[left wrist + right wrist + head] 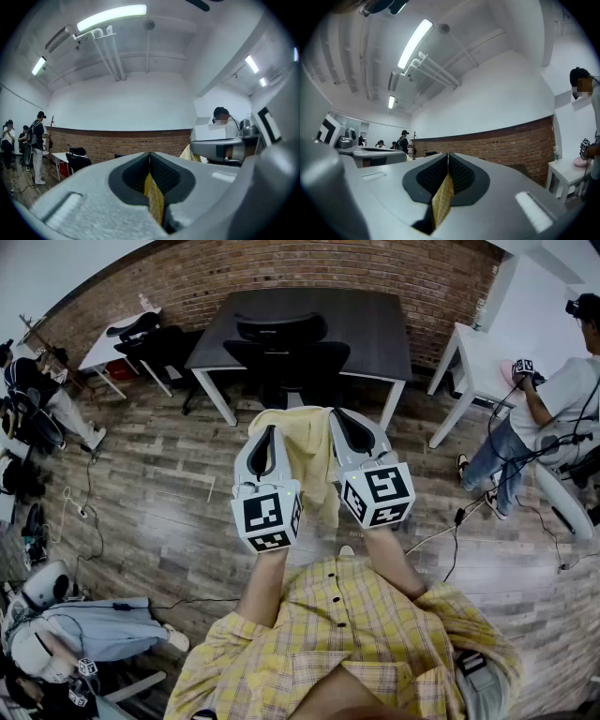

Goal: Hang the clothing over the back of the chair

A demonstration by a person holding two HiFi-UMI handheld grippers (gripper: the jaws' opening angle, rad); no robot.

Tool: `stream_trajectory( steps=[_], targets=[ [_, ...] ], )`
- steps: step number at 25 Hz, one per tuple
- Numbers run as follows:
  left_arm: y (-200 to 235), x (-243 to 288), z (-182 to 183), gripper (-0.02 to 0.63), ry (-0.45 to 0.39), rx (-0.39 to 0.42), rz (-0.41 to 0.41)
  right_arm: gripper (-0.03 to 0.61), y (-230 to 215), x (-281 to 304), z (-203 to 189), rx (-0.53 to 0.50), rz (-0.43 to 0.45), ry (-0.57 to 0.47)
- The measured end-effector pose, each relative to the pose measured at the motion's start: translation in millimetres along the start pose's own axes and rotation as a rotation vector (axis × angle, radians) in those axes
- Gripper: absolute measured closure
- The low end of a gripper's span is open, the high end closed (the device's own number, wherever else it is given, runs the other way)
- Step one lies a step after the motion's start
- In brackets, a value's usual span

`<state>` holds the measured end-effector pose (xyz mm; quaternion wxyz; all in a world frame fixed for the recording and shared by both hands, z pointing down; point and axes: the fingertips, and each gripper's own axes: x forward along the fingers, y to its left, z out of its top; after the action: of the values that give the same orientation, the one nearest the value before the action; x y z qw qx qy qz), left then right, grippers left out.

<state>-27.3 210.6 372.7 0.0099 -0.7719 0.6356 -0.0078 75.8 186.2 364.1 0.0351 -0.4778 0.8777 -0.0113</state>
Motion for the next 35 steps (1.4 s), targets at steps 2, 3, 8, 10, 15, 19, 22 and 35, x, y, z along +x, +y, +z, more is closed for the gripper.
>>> stream_trajectory(
  steps=[2,3,8,10,15,19,22,35],
  targets=[
    [2.5,1.9,0.7,0.609,-0.005,0.003,0.004,0.565,0.2,3.9,1.9,-0.006,0.003,-0.010],
    [3.7,3.3,0.6,0.609,-0.007,0.004,0.005,0.565,0.2,6.1,2.5,-0.008,0.005,-0.014],
    [5.2,7.8,-4.8,0.609,-0.009,0.003,0.005,0.565,0.8,12.1,0.1,-0.016,0.019,-0.021],
    [5.4,12.2,-4.6,0.609,-0.010,0.004,0.007,0.565,-1.8,15.8,0.5,-0.017,0.022,-0.023],
    [5.6,25.4,-1.4,0.609,-0.015,0.000,0.024,0.565,-13.3,26.3,2.7,0.007,0.049,-0.030],
    [6.1,33.6,-0.4,0.609,-0.023,0.007,0.063,0.565,-23.8,34.1,1.7,0.020,0.088,-0.035],
    [2.1,44.1,-1.0,0.609,-0.019,0.010,0.088,0.565,-34.4,40.0,0.1,0.034,0.117,-0.029],
    [-32.1,72.9,-7.4,0.609,-0.011,0.019,0.178,0.565,-81.5,44.8,-1.4,0.130,0.244,-0.028]
  ],
)
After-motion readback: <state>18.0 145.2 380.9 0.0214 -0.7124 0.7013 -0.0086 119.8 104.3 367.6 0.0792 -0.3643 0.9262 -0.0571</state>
